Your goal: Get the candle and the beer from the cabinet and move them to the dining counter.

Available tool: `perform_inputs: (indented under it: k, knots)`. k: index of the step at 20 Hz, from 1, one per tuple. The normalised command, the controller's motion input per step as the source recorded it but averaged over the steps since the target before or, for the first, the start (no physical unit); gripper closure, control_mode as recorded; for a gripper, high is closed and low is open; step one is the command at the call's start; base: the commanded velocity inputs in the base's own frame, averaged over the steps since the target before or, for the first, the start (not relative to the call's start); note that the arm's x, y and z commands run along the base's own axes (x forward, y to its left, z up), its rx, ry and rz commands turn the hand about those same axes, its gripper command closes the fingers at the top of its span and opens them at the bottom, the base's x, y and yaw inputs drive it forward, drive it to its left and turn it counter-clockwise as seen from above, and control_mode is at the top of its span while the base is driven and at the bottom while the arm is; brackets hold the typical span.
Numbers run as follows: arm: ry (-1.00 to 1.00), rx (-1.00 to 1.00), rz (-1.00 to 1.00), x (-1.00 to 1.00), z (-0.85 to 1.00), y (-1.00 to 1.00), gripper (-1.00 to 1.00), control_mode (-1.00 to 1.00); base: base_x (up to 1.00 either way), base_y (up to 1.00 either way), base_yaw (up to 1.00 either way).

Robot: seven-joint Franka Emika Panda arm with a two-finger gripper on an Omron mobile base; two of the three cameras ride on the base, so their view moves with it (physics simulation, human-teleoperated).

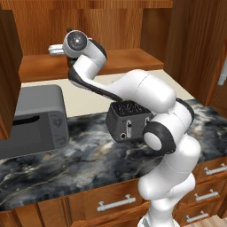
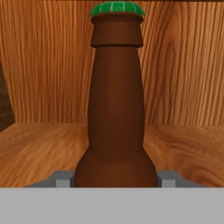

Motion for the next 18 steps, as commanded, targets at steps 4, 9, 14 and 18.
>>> perform_inputs:
  k: [4,9,14,18]
  knots:
    - [0.0,0.0,0.0,-0.1,-0.04,0.0,1.0,-1.0,0.0,0.0,0.0]
    - [0.0,0.0,0.0,-0.45,-0.14,0.0,1.0,-1.0,0.0,0.0,0.0]
    - [0.0,0.0,0.08,-0.46,-0.02,0.0,1.0,-1.0,0.0,0.0,0.0]
    - [0.0,0.0,0.16,-0.51,0.0,-0.09,1.0,-1.0,0.0,0.0,0.0]
